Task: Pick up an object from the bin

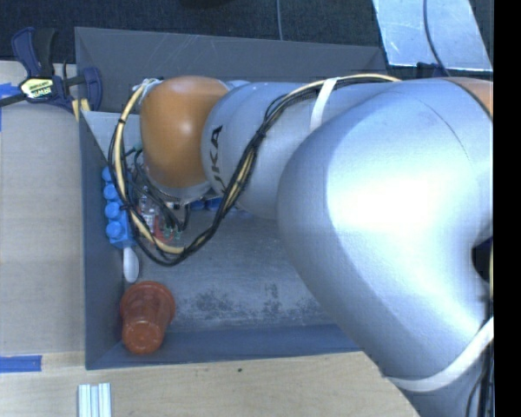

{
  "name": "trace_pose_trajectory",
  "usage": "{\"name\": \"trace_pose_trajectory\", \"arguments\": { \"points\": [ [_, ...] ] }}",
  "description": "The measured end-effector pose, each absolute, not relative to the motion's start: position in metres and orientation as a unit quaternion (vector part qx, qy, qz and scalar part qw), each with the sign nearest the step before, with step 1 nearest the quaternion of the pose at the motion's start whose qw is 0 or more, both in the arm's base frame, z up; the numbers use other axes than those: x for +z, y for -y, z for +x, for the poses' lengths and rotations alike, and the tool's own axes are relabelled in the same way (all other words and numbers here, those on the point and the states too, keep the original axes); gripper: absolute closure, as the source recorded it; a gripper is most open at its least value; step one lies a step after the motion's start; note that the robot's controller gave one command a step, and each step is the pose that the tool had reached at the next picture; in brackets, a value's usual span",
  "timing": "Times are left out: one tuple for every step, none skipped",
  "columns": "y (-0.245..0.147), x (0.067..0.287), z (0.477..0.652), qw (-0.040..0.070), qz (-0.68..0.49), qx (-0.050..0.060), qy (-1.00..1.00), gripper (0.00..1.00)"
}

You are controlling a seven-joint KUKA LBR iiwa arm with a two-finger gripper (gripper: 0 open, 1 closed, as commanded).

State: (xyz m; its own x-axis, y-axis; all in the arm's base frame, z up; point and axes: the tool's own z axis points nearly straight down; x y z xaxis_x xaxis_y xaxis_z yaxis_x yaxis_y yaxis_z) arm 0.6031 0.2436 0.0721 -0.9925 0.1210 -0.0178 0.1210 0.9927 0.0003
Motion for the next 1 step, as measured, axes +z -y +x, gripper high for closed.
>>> {"name": "trace_pose_trajectory", "arguments": {
  "points": [
    [-0.2355, 0.085, 0.5937, 0.009, 0.071, 0.0, -0.997, 1.0]
  ]
}}
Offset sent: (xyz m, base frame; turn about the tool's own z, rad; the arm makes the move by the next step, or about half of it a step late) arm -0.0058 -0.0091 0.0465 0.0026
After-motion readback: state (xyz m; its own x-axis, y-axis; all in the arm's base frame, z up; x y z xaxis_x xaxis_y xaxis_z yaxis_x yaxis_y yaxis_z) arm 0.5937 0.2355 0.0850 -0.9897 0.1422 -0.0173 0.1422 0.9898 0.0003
